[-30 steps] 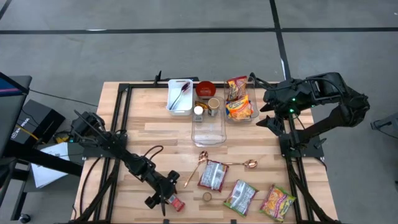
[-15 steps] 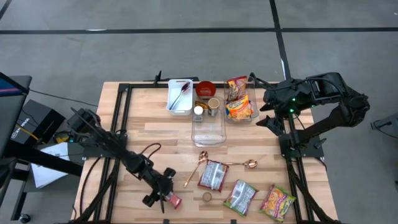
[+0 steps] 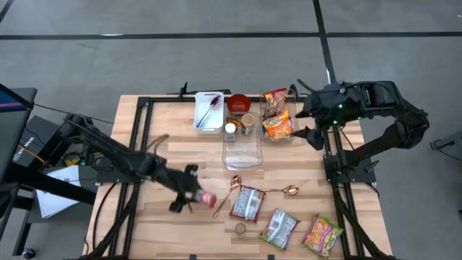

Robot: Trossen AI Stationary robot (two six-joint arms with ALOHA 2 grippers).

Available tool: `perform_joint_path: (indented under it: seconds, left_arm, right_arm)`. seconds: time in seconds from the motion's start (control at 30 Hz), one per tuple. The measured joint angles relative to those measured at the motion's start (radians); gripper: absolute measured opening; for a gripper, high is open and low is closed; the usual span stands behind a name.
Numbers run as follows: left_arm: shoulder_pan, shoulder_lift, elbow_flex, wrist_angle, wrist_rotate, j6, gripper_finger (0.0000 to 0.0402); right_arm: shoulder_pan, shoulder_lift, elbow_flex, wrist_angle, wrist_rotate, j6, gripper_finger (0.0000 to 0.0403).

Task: Pick & Place Food Item
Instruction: Put the red spice can into the left transparent bin

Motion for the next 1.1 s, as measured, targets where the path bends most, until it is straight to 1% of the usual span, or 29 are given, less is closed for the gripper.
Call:
perform_joint_path:
  seconds: [0.1, 0.2, 0.27, 0.37, 0.53, 0.6, 0.67, 0.83, 0.93, 1.03, 1.1]
  left_arm:
    - [0.088, -0.037, 0.006, 0.017, -0.031, 0.001, 0.0213]
    - [0.176, -0.041, 0.045, 0.018, -0.054, 0.040, 0.0213]
    - [0.231, -0.035, 0.079, 0.028, -0.055, 0.075, 0.0213]
    - [0.314, -0.024, 0.119, 0.056, -0.074, 0.080, 0.0213]
    - [0.424, -0.026, 0.183, 0.176, -0.114, 0.057, 0.0213]
    - [0.448, -0.025, 0.209, 0.198, -0.122, 0.053, 0.0213]
    - [0.457, -0.026, 0.228, 0.260, -0.118, 0.050, 0.0213]
    - [0.464, -0.026, 0.235, 0.383, -0.115, -0.006, 0.0213]
    - [0.462, -0.026, 0.235, 0.391, -0.116, -0.022, 0.0213]
    - [0.462, -0.025, 0.234, 0.388, -0.138, -0.022, 0.0213]
    - [0.462, -0.025, 0.234, 0.400, -0.148, -0.022, 0.0213]
  right_arm:
    - [-0.020, 0.001, 0.000, 0.075, -0.012, -0.075, 0.0314]
    - [-0.047, 0.024, 0.001, 0.141, -0.057, -0.163, 0.0314]
    - [-0.069, 0.054, 0.001, 0.163, -0.084, -0.220, 0.0314]
    - [-0.106, 0.106, 0.000, 0.178, -0.131, -0.290, 0.0314]
    - [-0.153, 0.203, 0.000, 0.241, -0.206, -0.373, 0.0314]
    - [-0.170, 0.232, 0.000, 0.268, -0.238, -0.386, 0.0314]
    - [-0.184, 0.251, 0.000, 0.295, -0.257, -0.395, 0.0314]
    - [-0.221, 0.269, -0.001, 0.386, -0.292, -0.395, 0.0314]
    - [-0.226, 0.263, 0.000, 0.463, -0.297, -0.396, 0.0314]
    - [-0.224, 0.261, 0.000, 0.520, -0.348, -0.401, 0.0314]
    - [-0.223, 0.262, 0.000, 0.525, -0.381, -0.402, 0.0314]
